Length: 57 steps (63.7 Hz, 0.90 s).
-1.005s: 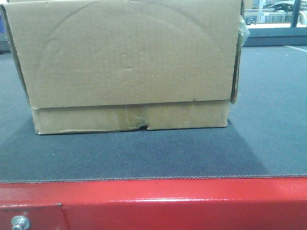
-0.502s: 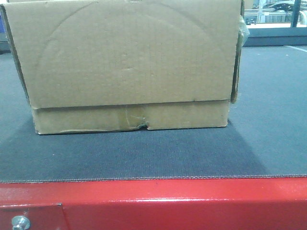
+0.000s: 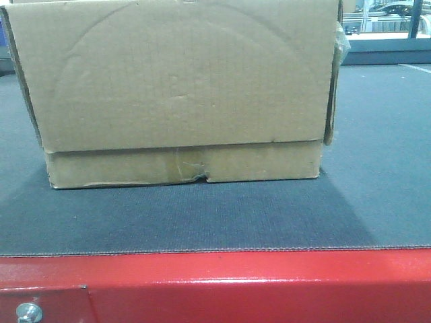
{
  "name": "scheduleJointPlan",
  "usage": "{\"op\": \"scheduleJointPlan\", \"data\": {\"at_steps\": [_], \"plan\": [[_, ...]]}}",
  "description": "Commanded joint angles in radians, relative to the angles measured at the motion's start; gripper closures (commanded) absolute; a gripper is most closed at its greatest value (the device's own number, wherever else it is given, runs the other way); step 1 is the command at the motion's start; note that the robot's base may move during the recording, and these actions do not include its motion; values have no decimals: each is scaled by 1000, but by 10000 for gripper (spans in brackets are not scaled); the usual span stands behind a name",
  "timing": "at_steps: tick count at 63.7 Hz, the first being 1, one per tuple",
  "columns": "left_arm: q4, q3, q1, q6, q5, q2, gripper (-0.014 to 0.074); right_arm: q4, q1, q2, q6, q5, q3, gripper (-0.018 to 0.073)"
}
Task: Grab carton from right shelf to conveyor
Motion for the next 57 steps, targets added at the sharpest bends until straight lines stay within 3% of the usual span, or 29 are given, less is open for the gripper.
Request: {"op": "scheduleJointPlan", "data": {"at_steps": [1, 15, 25, 37, 57], "plan": [[-5, -2, 2, 8, -27, -6, 594, -8, -4, -4, -8, -27, 0, 628], [-5, -2, 2, 8, -27, -6, 594, -10, -11, -3, -8, -61, 19, 628], [-5, -2, 2, 8, -27, -6, 594, 3, -80, -11, -8, -98, 68, 628], [-5, -2, 2, 8, -27, -6, 594, 76, -135, -86, -119, -131, 195, 628], [-5, -2, 2, 8, -27, -6, 594, 85, -171, -212, -122, -255, 439, 628]]}}
